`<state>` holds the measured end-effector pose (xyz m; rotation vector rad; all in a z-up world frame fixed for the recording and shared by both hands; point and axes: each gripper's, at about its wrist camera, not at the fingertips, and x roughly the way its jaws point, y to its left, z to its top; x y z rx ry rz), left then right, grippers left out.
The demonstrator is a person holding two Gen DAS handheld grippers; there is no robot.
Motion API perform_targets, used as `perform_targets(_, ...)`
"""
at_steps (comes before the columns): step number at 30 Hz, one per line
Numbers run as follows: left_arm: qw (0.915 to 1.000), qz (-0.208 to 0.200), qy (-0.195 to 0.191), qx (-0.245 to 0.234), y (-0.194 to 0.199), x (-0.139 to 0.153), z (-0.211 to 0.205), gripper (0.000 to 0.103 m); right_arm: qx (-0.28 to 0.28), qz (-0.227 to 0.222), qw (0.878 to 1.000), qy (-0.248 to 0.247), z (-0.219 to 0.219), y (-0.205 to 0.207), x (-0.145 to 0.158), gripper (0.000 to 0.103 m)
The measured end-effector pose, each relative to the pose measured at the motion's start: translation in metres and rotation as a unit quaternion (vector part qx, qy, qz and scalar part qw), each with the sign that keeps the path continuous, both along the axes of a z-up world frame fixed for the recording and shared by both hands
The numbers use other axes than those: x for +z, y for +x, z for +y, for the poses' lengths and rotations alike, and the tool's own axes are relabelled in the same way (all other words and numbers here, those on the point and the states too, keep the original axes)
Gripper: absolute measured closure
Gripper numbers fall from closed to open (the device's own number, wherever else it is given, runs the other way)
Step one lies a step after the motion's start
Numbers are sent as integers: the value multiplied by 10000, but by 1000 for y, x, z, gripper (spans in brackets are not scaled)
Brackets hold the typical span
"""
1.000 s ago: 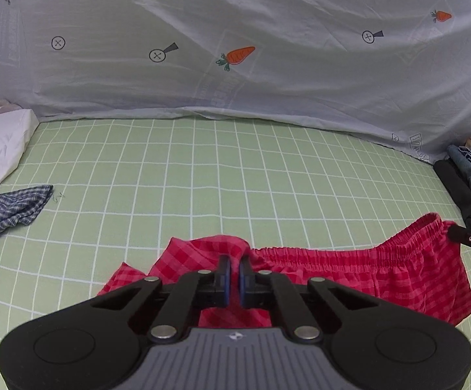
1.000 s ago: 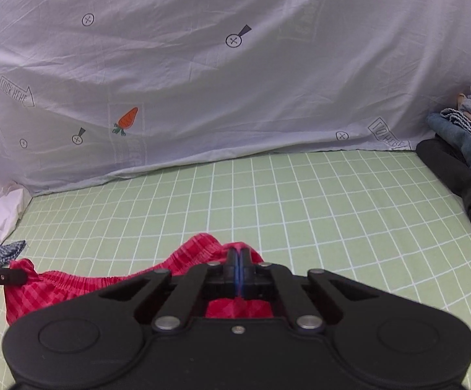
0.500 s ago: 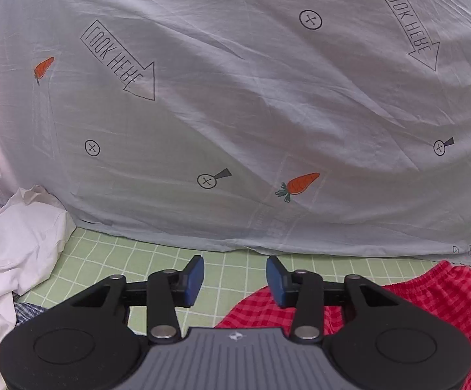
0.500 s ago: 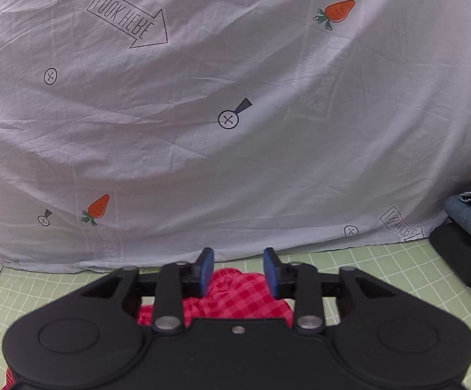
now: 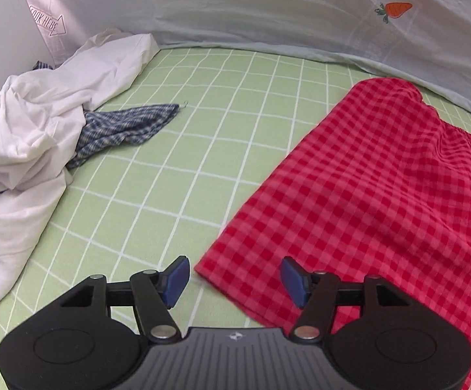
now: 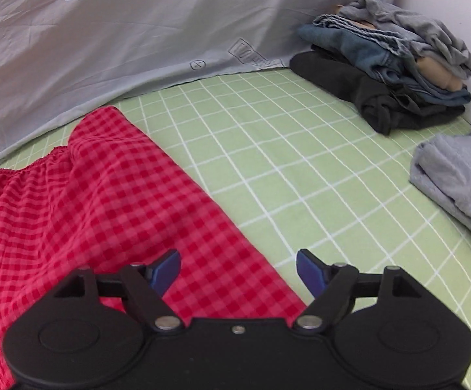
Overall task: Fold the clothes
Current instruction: 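Lay the shorts flat on the mat and open both tools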
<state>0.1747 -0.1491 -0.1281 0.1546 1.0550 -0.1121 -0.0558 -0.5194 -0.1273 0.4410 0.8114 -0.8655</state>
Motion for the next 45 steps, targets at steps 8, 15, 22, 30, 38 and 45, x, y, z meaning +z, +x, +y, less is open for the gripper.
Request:
perform_targets(8,9999,-148,-49,42,-17,-7,-6,35,-89,41,9999,86,6,-32,-20,86)
perform_targets(15,9997,-170,96,-123,-30,-6,-8,35,-663,16,9978,-5,-4,-64,-15,101)
perform_targets(22,9997,-158,-114,-111,-37,-4,1,35,-372,142,9978,-533,18,-63,6,44)
perform_targets(30,9992,-154,-341,-133,-45,-2,11,35,1399,110,9897,-288,105,-13,-5,18)
perform_targets(38,9973,-256,-439,-532,-57,-6,19,71,1912,545,9800,20,162,-15,-26,7)
perform_targets(45,9944,-330,-531,-855,-68,-9,27,103,1558,355,9865,351,181,-45,-27,2)
